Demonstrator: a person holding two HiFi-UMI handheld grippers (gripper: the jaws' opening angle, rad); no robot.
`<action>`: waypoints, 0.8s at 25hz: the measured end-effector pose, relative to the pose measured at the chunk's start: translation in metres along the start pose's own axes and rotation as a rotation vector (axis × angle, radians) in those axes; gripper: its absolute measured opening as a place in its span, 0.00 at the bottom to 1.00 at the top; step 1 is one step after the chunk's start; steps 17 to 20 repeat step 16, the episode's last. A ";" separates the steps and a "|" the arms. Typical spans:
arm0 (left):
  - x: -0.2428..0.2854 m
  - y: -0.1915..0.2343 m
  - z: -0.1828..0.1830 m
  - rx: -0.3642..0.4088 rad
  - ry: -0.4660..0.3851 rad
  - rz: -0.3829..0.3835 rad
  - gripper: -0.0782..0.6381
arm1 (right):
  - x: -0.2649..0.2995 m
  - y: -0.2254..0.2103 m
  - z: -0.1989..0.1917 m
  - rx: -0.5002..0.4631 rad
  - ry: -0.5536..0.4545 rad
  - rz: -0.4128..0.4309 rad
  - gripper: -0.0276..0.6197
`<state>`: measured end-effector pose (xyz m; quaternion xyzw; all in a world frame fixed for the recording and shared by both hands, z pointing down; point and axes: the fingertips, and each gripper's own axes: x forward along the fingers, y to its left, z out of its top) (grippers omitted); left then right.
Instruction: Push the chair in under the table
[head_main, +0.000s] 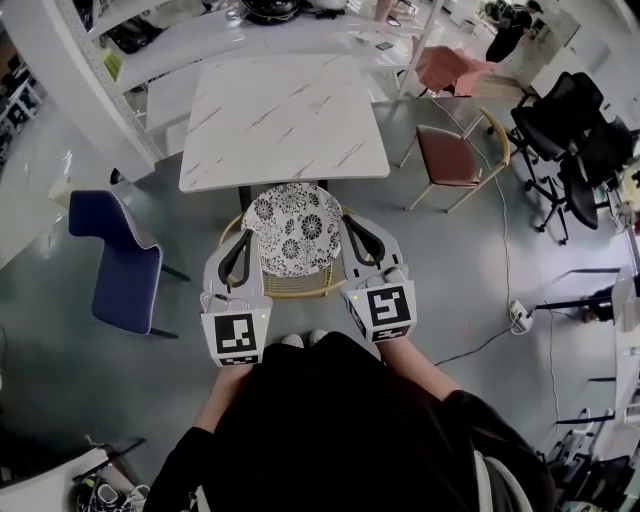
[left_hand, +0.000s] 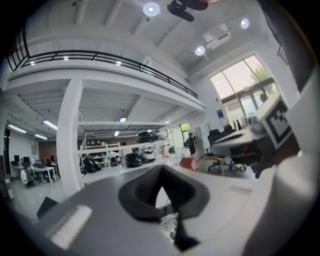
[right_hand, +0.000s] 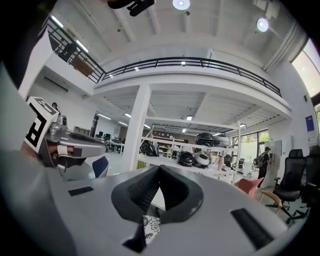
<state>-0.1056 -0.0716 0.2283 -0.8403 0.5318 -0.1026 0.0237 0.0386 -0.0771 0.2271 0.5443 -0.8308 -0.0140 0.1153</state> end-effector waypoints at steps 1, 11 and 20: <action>-0.001 0.000 0.001 -0.001 0.000 0.000 0.12 | -0.001 0.000 0.001 0.000 -0.001 0.000 0.07; -0.010 -0.004 -0.001 0.001 0.006 -0.007 0.12 | -0.010 0.007 -0.001 0.014 -0.002 0.001 0.07; -0.012 -0.008 -0.003 0.007 0.010 -0.016 0.12 | -0.015 0.008 -0.004 0.018 0.001 -0.004 0.07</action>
